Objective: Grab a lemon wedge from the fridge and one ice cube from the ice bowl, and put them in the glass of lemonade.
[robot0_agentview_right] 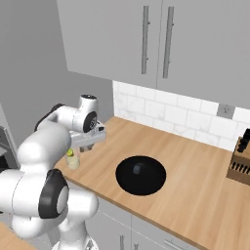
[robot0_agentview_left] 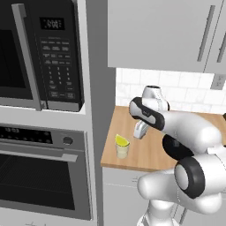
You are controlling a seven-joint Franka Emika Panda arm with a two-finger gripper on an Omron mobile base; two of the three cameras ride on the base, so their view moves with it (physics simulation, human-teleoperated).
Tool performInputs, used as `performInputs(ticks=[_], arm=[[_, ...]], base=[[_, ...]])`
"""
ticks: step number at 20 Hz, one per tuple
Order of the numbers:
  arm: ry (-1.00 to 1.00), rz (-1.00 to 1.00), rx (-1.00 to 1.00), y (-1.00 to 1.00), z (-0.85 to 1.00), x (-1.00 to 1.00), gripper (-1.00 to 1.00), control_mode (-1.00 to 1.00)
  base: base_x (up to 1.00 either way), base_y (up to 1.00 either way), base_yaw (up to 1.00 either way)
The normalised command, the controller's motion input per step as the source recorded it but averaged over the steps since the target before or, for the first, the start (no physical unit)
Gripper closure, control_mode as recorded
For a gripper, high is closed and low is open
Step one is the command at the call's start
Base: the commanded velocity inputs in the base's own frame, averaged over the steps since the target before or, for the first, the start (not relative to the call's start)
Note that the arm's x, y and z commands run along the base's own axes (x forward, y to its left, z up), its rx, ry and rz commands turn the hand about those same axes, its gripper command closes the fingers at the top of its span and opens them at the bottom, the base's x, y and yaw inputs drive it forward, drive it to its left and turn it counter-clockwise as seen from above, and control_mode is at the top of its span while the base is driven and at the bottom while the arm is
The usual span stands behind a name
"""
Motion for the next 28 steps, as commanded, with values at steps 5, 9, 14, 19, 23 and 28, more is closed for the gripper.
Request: performInputs(ticks=[5, 9, 14, 19, 23, 28], arm=[[-0.04, 0.02, 0.05, 0.36, -0.12, 0.00, 1.00, -1.00], [-0.11, 0.00, 0.12, 0.27, -0.06, 0.00, 1.00, -1.00], [-0.01, 0.00, 0.01, 0.13, 0.07, 0.11, 1.00, -1.00], [0.01, 0.00, 0.00, 0.01, 0.02, 0.26, 1.00, -1.00], [0.00, 0.00, 0.00, 0.01, 0.00, 0.22, 1.00, -1.00], [0.00, 0.00, 0.00, 0.16, -0.01, 0.06, 1.00, -1.00]], base=[[0.00, 0.00, 0.00], [0.00, 0.00, 0.00], [0.00, 0.00, 0.00], [0.00, 0.00, 0.00], [0.00, 0.00, 0.00], [0.00, 0.00, 0.00]])
